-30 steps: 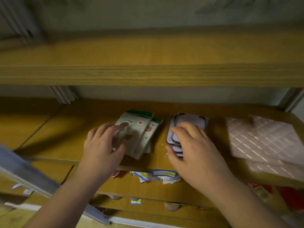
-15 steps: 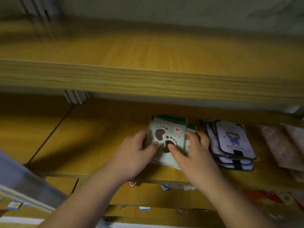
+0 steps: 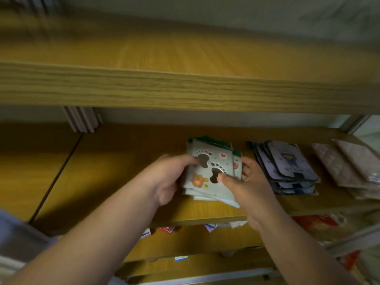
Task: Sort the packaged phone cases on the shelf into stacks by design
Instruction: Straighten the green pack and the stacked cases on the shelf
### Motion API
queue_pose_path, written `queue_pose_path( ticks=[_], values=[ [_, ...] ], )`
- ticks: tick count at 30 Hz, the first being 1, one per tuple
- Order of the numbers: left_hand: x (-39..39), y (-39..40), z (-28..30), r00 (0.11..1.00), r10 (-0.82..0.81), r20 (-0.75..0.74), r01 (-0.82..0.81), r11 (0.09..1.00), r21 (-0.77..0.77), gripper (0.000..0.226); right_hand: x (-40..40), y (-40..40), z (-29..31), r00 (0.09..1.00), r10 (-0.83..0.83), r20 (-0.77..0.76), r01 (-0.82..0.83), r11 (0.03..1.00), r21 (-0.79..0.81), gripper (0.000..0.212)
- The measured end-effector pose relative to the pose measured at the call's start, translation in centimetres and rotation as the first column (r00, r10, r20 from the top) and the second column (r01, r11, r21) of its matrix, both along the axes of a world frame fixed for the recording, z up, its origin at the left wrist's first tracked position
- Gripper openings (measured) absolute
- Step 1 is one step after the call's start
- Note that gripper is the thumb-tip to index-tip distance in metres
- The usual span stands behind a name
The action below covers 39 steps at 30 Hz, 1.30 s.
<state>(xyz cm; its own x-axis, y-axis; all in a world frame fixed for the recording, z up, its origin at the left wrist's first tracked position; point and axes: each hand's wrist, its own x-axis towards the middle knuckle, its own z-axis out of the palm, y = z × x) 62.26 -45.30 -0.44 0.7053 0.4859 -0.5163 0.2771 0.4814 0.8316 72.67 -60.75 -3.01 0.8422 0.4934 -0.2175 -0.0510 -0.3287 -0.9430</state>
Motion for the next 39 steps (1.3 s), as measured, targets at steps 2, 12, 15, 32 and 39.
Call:
queue_pose_path(
  ticks=[2, 12, 15, 32, 39],
  values=[
    [0.3, 0.4, 0.5, 0.997, -0.074, -0.019, 0.074, 0.997, -0.026, 0.029, 0.0, -0.1, 0.3, 0.992, 0.019, -0.122, -0.011, 0.998, 0.064, 0.066],
    [-2.2, 0.6, 0.2, 0.987, -0.124, 0.106, 0.089, 0.954, 0.285, 0.034, -1.6, 1.4, 0.3, 0.976, 0.062, -0.209, -0.038, 0.993, 0.116, 0.038],
    [-3.1, 0.6, -0.2, 0.978, -0.159, 0.136, 0.069, 0.857, 0.51, 0.029, -2.3, 2.0, 1.1, 0.994, 0.093, -0.053, -0.079, 0.971, 0.225, 0.026],
    [-4.3, 1.5, -1.6, 0.907, -0.297, 0.3, -0.01, 0.695, 0.718, 0.065, -2.0, 1.9, -1.3, 0.845, 0.257, 0.468, -0.369, 0.915, 0.164, 0.058],
    [-4.8, 0.2, -2.2, 0.852, -0.235, 0.468, -0.121, 0.782, 0.612, 0.044, -2.6, 1.4, -1.4, 0.9, 0.267, 0.344, -0.369, 0.887, 0.277, 0.063]
  ],
)
